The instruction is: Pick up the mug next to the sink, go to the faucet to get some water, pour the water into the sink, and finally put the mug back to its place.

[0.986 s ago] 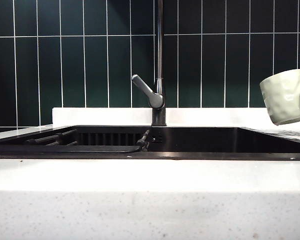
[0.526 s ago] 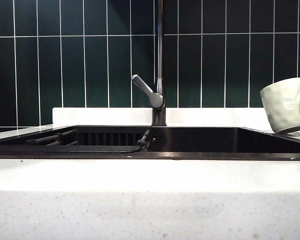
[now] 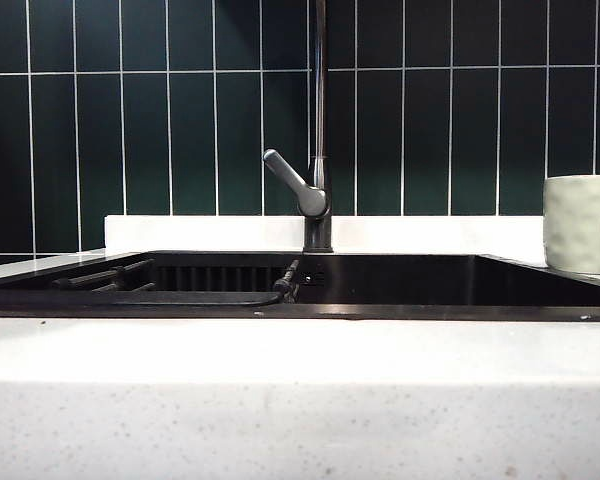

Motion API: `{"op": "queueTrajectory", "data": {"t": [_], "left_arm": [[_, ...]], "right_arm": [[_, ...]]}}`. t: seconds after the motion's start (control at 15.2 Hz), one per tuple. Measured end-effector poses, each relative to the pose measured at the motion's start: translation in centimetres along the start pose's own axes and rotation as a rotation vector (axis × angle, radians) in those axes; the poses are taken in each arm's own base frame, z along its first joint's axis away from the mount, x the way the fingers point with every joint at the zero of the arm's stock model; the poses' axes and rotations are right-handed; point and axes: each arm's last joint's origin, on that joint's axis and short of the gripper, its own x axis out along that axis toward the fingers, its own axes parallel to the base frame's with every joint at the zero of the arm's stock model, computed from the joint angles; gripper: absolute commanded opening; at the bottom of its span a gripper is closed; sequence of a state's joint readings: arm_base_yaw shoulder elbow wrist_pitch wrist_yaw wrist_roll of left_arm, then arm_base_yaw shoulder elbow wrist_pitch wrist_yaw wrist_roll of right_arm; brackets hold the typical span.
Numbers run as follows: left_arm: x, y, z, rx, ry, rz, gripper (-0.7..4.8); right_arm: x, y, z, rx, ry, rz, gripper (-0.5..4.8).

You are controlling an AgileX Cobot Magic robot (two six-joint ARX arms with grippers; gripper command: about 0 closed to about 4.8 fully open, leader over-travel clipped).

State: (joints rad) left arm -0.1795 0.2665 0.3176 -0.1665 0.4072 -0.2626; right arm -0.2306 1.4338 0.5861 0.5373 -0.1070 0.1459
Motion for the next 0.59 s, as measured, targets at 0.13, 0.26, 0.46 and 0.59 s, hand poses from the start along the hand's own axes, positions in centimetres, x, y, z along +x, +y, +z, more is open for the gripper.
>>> {"op": "queueTrajectory", "data": {"t": [0.13, 0.26, 0.46, 0.59], "left_arm": [[0.0, 0.0, -0.1, -0.004, 0.009, 0.003, -0.04], [0.0, 0.0, -0.1, -0.004, 0.015, -0.021, -0.04], [0.0, -0.1, -0.1, -0.004, 0.018, -0.035, -0.03], [0.0, -0.1, -0.1, -0.004, 0.018, -0.034, -0.04]], "right_arm": [[-0.6, 0.0, -0.1, 0.001, 0.053, -0.009, 1.48], [-2.1, 0.3, 0.7, -0.047, 0.067, -0.009, 1.44], [-4.6, 1.1, 2.4, -0.064, 0.017, 0.011, 0.75], [-6.9, 2.6, 3.0, -0.081, 0.027, 0.061, 0.56]]}}
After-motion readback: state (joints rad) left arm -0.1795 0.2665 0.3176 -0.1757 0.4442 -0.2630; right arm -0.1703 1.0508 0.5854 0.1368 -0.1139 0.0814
